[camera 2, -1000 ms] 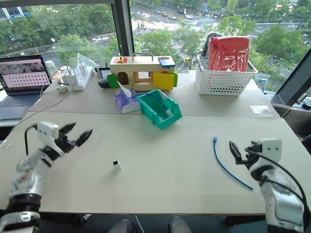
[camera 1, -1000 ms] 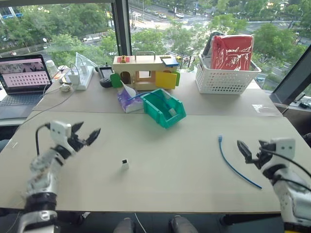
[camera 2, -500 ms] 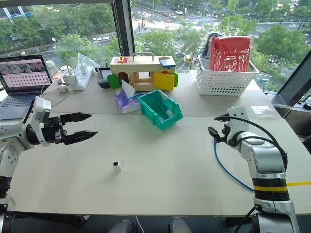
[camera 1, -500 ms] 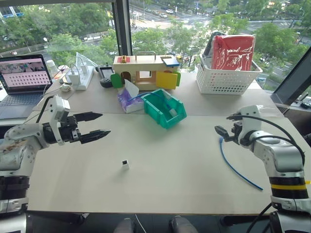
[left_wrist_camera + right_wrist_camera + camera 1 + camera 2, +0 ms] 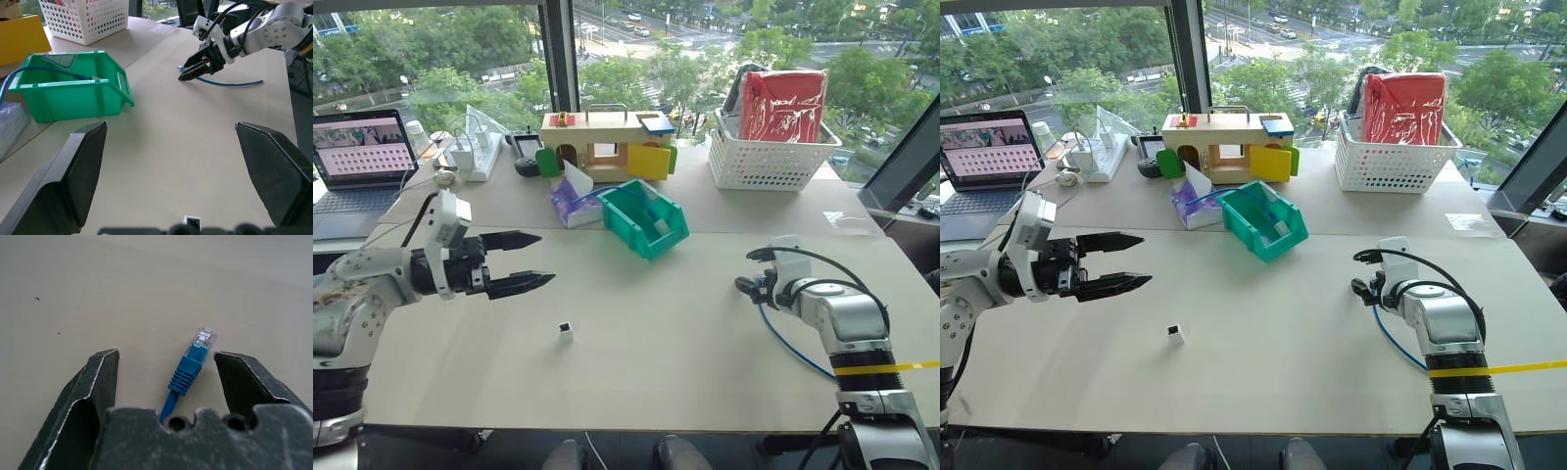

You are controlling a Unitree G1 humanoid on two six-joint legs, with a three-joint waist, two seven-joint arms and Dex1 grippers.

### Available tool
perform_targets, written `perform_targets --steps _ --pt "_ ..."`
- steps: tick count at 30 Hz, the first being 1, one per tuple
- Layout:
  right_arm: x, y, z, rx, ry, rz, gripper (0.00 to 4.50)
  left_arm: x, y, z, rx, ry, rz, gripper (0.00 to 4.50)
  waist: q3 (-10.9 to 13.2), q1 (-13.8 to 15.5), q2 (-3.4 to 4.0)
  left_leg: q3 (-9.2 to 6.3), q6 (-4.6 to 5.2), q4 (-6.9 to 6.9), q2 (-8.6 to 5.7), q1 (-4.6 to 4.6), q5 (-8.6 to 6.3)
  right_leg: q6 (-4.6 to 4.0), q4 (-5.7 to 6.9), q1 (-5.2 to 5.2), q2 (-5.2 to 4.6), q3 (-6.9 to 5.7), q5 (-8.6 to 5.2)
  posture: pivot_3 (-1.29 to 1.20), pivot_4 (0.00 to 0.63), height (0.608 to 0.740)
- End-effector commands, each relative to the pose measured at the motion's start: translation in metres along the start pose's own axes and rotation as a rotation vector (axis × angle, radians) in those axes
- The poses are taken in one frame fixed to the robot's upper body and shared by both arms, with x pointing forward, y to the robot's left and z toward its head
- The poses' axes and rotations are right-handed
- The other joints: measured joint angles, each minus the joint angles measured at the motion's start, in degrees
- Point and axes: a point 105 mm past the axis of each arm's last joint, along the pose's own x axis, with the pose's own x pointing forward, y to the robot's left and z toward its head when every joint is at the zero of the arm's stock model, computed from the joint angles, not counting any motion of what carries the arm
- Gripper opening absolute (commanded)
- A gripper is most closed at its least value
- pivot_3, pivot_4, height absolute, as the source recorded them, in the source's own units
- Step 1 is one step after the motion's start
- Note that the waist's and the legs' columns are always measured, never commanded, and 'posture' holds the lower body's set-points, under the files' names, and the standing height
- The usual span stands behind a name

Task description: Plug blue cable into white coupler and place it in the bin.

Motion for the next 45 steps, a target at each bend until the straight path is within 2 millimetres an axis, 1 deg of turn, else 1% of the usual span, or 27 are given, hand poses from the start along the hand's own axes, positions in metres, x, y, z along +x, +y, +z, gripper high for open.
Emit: perform_targets --steps 1,4,6,7,9,11,13,16,17,19,22,25,27,29,30,31,34,35,38,40,41,45 --pt "-0.002 -0.011 -0.015 0.062 0.043 -0.042 2.08 -0.004 -0.003 0.012 0.056 -0.005 -0.002 4.5 0.0 0.0 0.0 0.0 0.0 0.02 0.0 0.0 0.0 0.0 0.0 0.01 0.0 0.0 0.0 0.0 0.15 0.74" --pt "-0.002 -0.011 -0.026 0.101 0.067 -0.042 1.07 -0.004 -0.002 0.014 0.061 -0.003 -0.006 4.5 0.0 0.1 -0.01 -0.01 0.0 0.03 -0.01 -0.01 0.0 0.01 0.0 0.02 -0.01 -0.01 0.0 0.0 0.15 0.74" --pt "-0.002 -0.011 -0.028 0.112 0.066 -0.043 0.3 -0.004 -0.001 0.015 0.065 -0.002 -0.008 4.5 0.0 0.2 -0.05 -0.02 0.0 0.03 -0.01 -0.01 0.0 0.01 0.0 0.02 -0.01 -0.02 0.0 0.0 0.15 0.74" --pt "-0.003 -0.01 -0.027 0.11 0.061 -0.037 0.08 -0.004 -0.001 0.016 0.067 -0.001 -0.009 4.5 0.0 0.2 -0.07 -0.03 0.0 0.03 -0.01 -0.01 0.0 0.01 -0.01 0.02 -0.01 -0.03 0.0 0.0 0.15 0.74" --pt "-0.003 -0.006 -0.022 0.078 0.033 -0.014 0.08 -0.003 -0.001 0.016 0.067 0.003 -0.013 4.5 -0.1 0.2 -0.09 -0.03 0.0 0.03 -0.01 -0.01 0.0 0.01 -0.01 0.03 0.0 -0.03 0.0 0.0 0.15 0.74" --pt "-0.004 0.006 -0.008 0.003 -0.027 0.053 0.08 -0.003 -0.001 0.016 0.066 0.006 -0.017 4.5 -0.1 0.2 -0.09 -0.03 0.0 0.03 0.0 -0.01 0.0 0.01 -0.01 0.02 0.0 -0.03 0.0 0.0 0.15 0.74" --pt "-0.006 0.028 0.007 -0.103 -0.082 0.168 0.07 -0.002 -0.001 0.016 0.064 0.013 -0.028 4.5 -0.1 0.0 -0.09 -0.03 0.0 0.03 0.0 -0.02 0.0 0.01 -0.01 0.0 0.0 -0.03 0.0 0.0 0.15 0.74" --pt "-0.017 0.078 0.023 -0.352 -0.143 0.426 0.07 -0.001 -0.003 0.012 0.062 0.047 -0.047 4.5 0.0 -0.8 -0.07 -0.01 0.0 0.01 0.05 -0.02 0.0 0.0 0.01 -0.06 0.06 0.0 0.0 0.0 0.15 0.74" --pt "-0.02 0.089 0.024 -0.417 -0.154 0.485 0.07 -0.001 -0.003 0.011 0.062 0.055 -0.05 4.5 0.0 -1.1 -0.07 0.0 0.0 0.0 0.07 -0.01 0.0 0.0 0.02 -0.07 0.09 0.0 0.0 0.0 0.15 0.74" --pt "-0.031 0.12 0.026 -0.581 -0.178 0.647 0.07 -0.001 -0.003 0.005 0.078 0.097 -0.056 4.5 0.0 -1.5 -0.05 -0.02 0.0 0.0 0.11 -0.01 0.0 0.0 0.06 -0.1 0.13 -0.01 -0.01 0.0 0.15 0.74" --pt "-0.039 0.149 0.026 -0.771 -0.189 0.803 0.07 0.0 -0.005 -0.001 0.096 0.137 -0.063 4.5 0.0 -1.6 -0.04 -0.02 0.0 0.0 0.12 -0.03 0.0 0.01 0.07 -0.13 0.14 -0.02 -0.02 0.0 0.15 0.74" --pt "-0.038 0.164 0.026 -0.867 -0.196 0.88 0.07 0.003 -0.008 -0.005 0.109 0.159 -0.074 4.5 0.0 -1.4 -0.05 -0.02 0.0 0.02 0.11 -0.05 0.0 0.0 0.06 -0.13 0.12 -0.03 -0.02 0.0 0.15 0.74" --pt "-0.035 0.174 0.024 -0.982 -0.19 0.94 0.07 0.006 -0.013 -0.008 0.119 0.172 -0.088 4.5 0.0 -1.0 -0.05 -0.02 0.0 0.02 0.09 -0.06 0.0 -0.01 0.04 -0.12 0.09 -0.04 -0.01 0.0 0.15 0.74" --pt "-0.032 0.179 0.022 -1.06 -0.185 0.983 0.07 0.01 -0.018 -0.009 0.124 0.177 -0.102 4.5 0.0 -0.7 -0.06 -0.02 0.0 0.05 0.07 -0.1 0.0 -0.02 0.04 -0.14 0.08 -0.05 -0.01 0.0 0.15 0.74" --pt "-0.032 0.182 0.022 -1.079 -0.185 1.002 1.08 0.012 -0.02 -0.01 0.129 0.18 -0.109 4.5 0.0 -0.7 -0.06 -0.02 0.0 0.05 0.07 -0.11 0.0 -0.02 0.03 -0.15 0.07 -0.05 0.0 0.0 0.15 0.74" --pt "-0.031 0.183 0.022 -1.089 -0.185 1.016 1.28 0.013 -0.021 -0.011 0.133 0.182 -0.113 4.5 0.0 -0.5 -0.06 -0.02 -0.01 0.05 0.08 -0.11 0.0 -0.02 0.04 -0.15 0.08 -0.05 0.0 0.0 0.15 0.74" --pt "-0.028 0.182 0.022 -1.136 -0.17 1.034 2.27 0.018 -0.025 -0.013 0.133 0.18 -0.126 4.5 0.0 -0.2 -0.06 -0.02 -0.01 0.05 0.08 -0.1 0.0 -0.03 0.06 -0.16 0.08 -0.05 0.0 0.0 0.15 0.74" --pt "-0.029 0.18 0.024 -1.127 -0.167 1.043 2.68 0.02 -0.026 -0.012 0.133 0.174 -0.131 4.5 0.0 -0.1 -0.06 -0.02 -0.01 0.06 0.07 -0.1 0.0 -0.03 0.08 -0.16 0.08 -0.05 0.0 0.0 0.15 0.74" --pt "-0.038 0.178 0.032 -1.042 -0.18 1.071 3.69 0.023 -0.026 -0.011 0.139 0.164 -0.135 4.5 0.0 0.0 -0.06 -0.02 -0.01 0.08 0.08 -0.09 0.0 -0.03 0.09 -0.15 0.08 -0.07 0.0 0.0 0.15 0.74" --pt "-0.042 0.173 0.035 -1.027 -0.184 1.066 4.35 0.025 -0.025 -0.012 0.139 0.162 -0.134 4.5 0.0 0.0 -0.06 -0.03 -0.01 0.1 0.08 -0.11 0.0 -0.03 0.1 -0.15 0.08 -0.06 0.0 0.0 0.15 0.74" --pt "-0.045 0.17 0.036 -1.019 -0.185 1.06 4.44 0.026 -0.024 -0.013 0.14 0.163 -0.137 4.5 0.0 0.0 -0.05 -0.03 -0.01 0.11 0.08 -0.11 0.0 -0.03 0.11 -0.15 0.08 -0.06 0.01 0.0 0.15 0.74" --pt "-0.066 0.162 0.046 -0.92 -0.21 1.053 4.44 0.034 -0.022 -0.013 0.152 0.149 -0.168 4.5 0.0 0.4 -0.05 -0.04 -0.01 0.13 0.07 -0.1 0.0 -0.03 0.12 -0.14 0.08 -0.08 0.0 0.0 0.15 0.74"
